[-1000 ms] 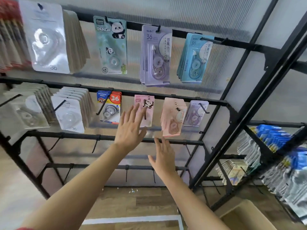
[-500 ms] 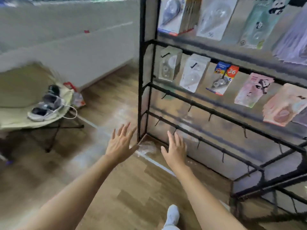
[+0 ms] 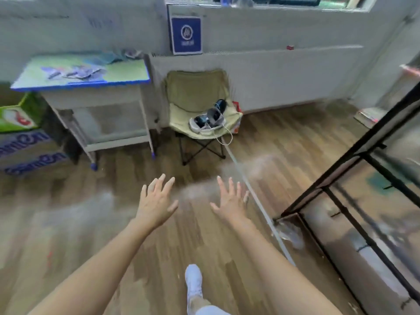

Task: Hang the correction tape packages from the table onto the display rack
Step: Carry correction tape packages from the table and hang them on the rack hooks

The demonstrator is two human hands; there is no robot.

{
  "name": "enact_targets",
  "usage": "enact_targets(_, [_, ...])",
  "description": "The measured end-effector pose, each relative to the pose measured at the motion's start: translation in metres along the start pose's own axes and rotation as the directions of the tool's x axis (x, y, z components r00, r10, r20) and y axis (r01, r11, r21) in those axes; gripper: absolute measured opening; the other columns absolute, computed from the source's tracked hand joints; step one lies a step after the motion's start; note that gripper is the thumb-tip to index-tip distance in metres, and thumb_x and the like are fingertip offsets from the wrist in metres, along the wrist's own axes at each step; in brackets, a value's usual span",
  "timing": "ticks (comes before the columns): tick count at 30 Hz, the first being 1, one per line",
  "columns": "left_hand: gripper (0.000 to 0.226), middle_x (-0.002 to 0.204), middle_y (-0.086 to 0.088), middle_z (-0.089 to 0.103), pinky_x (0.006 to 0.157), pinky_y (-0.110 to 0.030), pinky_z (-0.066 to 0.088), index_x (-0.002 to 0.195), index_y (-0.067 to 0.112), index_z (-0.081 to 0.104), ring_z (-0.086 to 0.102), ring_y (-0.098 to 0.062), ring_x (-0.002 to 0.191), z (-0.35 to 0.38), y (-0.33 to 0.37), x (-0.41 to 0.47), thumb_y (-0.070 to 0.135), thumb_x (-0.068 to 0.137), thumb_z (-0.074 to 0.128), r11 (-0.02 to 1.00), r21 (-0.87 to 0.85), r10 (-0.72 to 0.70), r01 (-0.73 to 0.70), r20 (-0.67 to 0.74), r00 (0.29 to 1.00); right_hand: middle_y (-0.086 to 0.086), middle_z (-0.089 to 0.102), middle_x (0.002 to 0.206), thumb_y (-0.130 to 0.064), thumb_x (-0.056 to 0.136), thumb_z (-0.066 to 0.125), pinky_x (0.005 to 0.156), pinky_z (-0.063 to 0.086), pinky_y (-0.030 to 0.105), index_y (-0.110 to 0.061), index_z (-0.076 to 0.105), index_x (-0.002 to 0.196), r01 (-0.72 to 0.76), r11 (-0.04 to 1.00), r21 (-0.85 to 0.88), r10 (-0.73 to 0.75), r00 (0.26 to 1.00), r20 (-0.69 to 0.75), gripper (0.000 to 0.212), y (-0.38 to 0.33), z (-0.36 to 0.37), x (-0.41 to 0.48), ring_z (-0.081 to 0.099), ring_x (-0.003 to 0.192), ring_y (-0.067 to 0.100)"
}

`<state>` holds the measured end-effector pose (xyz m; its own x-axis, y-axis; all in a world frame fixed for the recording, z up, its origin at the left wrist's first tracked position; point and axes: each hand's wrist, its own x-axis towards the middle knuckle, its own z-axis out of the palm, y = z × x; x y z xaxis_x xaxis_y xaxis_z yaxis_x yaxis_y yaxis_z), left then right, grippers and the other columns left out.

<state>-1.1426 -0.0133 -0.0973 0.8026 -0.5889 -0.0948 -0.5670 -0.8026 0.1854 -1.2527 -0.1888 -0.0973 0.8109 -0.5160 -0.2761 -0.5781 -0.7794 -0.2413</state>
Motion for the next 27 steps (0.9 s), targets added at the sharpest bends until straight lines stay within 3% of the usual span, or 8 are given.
enact_targets(9, [0.067, 0.159, 0.0, 0.004, 0.117, -0.04, 0.005, 0.151, 0.029, 0.009, 0.008, -0.019, 0.145, -0.045, -0.14, 0.087, 0.048, 0.095, 0.041, 0.95, 0.009, -0.31, 0.311, -0.058, 0.949, 0.01, 0.002, 0.16, -0.046, 0.095, 0.044, 0.114, 0.001, 0.055, -0.028, -0.001, 0.152, 0.311, 0.947, -0.085, -0.309, 0.95, 0.038, 0.075, -0.146, -0.024, 0.136, 0.0, 0.146, 0.032])
enact_targets(15, [0.066, 0.159, 0.0, 0.006, 0.117, -0.04, 0.006, 0.151, 0.027, 0.012, 0.009, -0.019, 0.145, -0.072, -0.215, 0.132, 0.045, 0.095, 0.043, 0.903, -0.058, -0.429, 0.425, -0.104, 0.897, 0.009, 0.004, 0.159, -0.044, 0.094, 0.046, 0.115, 0.001, 0.054, -0.028, 0.004, 0.152, 0.443, 0.894, -0.066, -0.44, 0.897, 0.051, 0.074, -0.243, -0.03, 0.215, 0.001, 0.146, 0.03])
enact_targets(21, [0.066, 0.159, 0.0, 0.005, 0.117, -0.04, 0.006, 0.151, 0.028, 0.011, 0.01, -0.02, 0.145, -0.09, -0.31, 0.203, 0.045, 0.095, 0.043, 0.874, -0.088, -0.485, 0.477, -0.124, 0.866, 0.009, 0.007, 0.159, -0.044, 0.093, 0.046, 0.115, 0.003, 0.053, -0.028, 0.007, 0.152, 0.465, 0.883, -0.068, -0.464, 0.885, 0.037, 0.072, -0.335, -0.02, 0.302, 0.003, 0.146, 0.029])
enact_targets(27, [0.066, 0.159, -0.002, 0.008, 0.116, -0.039, 0.007, 0.151, 0.029, 0.014, 0.012, -0.021, 0.144, -0.13, -0.418, 0.29, 0.045, 0.094, 0.045, 0.878, -0.138, -0.475, 0.458, -0.137, 0.869, 0.009, 0.007, 0.159, -0.044, 0.096, 0.043, 0.115, 0.005, 0.051, -0.027, 0.007, 0.152, 0.386, 0.922, -0.013, -0.386, 0.922, 0.024, 0.069, -0.436, -0.028, 0.393, 0.005, 0.146, 0.03])
